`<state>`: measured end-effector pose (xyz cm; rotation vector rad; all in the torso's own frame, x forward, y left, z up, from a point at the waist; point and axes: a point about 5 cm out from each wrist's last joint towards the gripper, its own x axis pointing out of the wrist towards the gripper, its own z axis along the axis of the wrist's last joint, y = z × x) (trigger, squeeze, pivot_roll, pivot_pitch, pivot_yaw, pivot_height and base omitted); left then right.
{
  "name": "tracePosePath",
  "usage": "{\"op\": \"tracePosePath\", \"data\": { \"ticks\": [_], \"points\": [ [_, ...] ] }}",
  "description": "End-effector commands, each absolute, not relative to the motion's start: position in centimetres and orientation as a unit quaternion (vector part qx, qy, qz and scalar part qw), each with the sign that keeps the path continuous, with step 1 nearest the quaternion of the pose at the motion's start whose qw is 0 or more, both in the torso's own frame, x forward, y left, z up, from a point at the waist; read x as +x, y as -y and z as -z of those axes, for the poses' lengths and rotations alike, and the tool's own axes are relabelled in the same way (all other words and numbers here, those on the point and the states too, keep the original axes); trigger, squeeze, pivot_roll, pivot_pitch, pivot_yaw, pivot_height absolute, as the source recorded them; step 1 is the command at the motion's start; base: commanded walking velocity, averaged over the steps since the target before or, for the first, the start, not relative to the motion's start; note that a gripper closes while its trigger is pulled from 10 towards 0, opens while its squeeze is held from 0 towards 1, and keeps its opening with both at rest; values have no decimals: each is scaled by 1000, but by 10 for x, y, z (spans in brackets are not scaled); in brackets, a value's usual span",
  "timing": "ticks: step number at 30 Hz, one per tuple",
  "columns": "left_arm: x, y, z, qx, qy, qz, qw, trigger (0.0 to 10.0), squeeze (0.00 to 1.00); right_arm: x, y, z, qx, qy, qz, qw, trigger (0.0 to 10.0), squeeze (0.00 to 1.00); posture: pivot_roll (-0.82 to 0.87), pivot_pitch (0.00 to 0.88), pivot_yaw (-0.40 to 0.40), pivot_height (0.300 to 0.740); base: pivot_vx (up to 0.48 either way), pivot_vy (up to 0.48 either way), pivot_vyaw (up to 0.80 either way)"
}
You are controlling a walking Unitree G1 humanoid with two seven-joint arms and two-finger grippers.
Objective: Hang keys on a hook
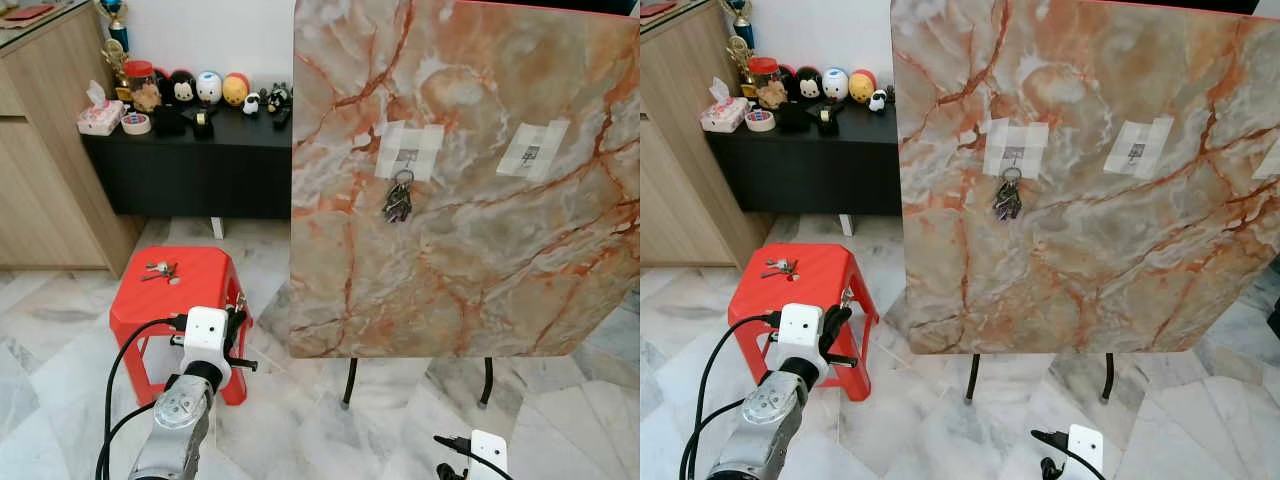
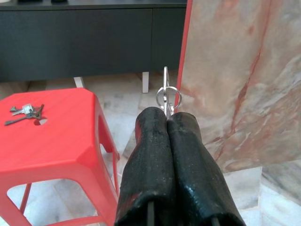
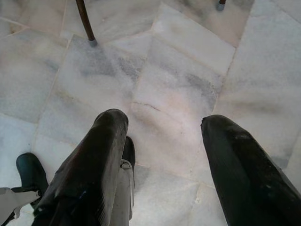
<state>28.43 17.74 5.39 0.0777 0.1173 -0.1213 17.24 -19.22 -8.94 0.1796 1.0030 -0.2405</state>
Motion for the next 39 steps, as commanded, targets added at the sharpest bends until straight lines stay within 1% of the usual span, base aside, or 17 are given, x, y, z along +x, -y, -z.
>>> {"op": "tracePosePath", "data": {
  "ticks": [1, 4, 8, 12, 18, 21, 23, 37, 39],
  "points": [
    [287, -172, -57, 45, -56, 71, 995, 10000, 0, 173, 196, 89, 81, -480, 115, 866, 10000, 0, 4, 3, -115, 737, 0, 0, 0],
    [287, -166, -57, 51, -58, 83, 994, 10000, 0, 173, 197, 89, 77, -485, 105, 865, 10000, 0, 11, 0, -118, 737, 0, 0, -144],
    [287, -162, -61, 44, -50, 89, 994, 10000, 0, 172, 197, 89, 75, -488, 101, 864, 10000, 0, 12, 0, -114, 737, 0, 0, -800],
    [288, -158, -62, 44, -47, 99, 993, 10000, 0, 170, 194, 91, 93, -491, 109, 859, 10000, 0, 8, 0, -107, 737, 0, 0, -800],
    [291, -157, -66, 48, -35, 101, 993, 10000, 0, 169, 194, 91, 94, -492, 115, 858, 10000, 0, 11, 0, -105, 737, 0, 0, -800],
    [291, -158, -67, 53, -34, 100, 993, 10000, 0, 169, 193, 91, 96, -492, 118, 857, 10000, 0, 11, 0, -105, 737, 0, -401, -800],
    [291, -157, -67, 43, -35, 100, 993, 10000, 0, 168, 188, 92, 96, -494, 116, 856, 10000, 0, 13, 0, -105, 737, 0, -352, -800],
    [292, -153, -69, 47, -29, 107, 993, 10000, 0, 172, 186, 91, 103, -482, 124, 861, 10000, 0, 19, 0, -111, 737, 0, 0, 0],
    [292, -153, -69, 49, -28, 107, 993, 10000, 0, 171, 187, 91, 106, -483, 127, 860, 10000, 0, 19, 0, -111, 737, 0, -351, 0]
  ]
}}
